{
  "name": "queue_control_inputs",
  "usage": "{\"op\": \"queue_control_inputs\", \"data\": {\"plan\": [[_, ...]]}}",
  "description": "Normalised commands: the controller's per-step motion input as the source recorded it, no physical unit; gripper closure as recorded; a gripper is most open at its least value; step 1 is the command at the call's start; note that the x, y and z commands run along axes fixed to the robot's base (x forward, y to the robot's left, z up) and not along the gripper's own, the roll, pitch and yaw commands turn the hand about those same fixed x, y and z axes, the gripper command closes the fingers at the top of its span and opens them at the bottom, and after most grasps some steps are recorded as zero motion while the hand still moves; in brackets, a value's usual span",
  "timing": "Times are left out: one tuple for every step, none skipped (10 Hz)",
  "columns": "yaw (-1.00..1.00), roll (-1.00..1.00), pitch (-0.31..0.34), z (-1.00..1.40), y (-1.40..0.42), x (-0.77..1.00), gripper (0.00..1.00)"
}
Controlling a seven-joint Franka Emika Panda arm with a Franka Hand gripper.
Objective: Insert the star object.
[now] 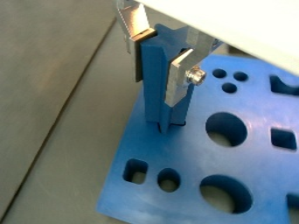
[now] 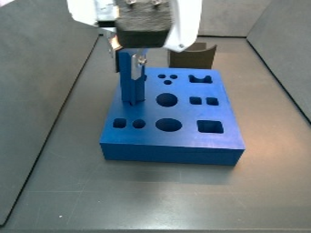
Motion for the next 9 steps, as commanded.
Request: {"op": "queue_control_inputs", "data": {"plan": [[-0.81, 0.01, 0.074, -0.21, 0.00, 0.10, 1.00], [-0.75, 0.00, 0.067, -0.27, 0.00, 0.04, 1.00], [-0.61, 0.00, 0.046, -0.34, 0.00, 0.00, 1.00], [-0.60, 0.00, 0.059, -0.29, 0.00, 0.00, 1.00], [-0.51, 0.02, 0.067, -0.24, 0.00, 0.00, 1.00], [-0.29, 0.05, 0.029, -0.24, 0.00, 0.00, 1.00], [-0.25, 0.12, 0.031, -0.29, 0.00, 0.00, 1.00], [-0.06, 0.07, 0.099, -0.05, 0.00, 0.01, 1.00], [0.00, 0.00, -0.031, -0.05, 0.00, -0.02, 1.00]]}}
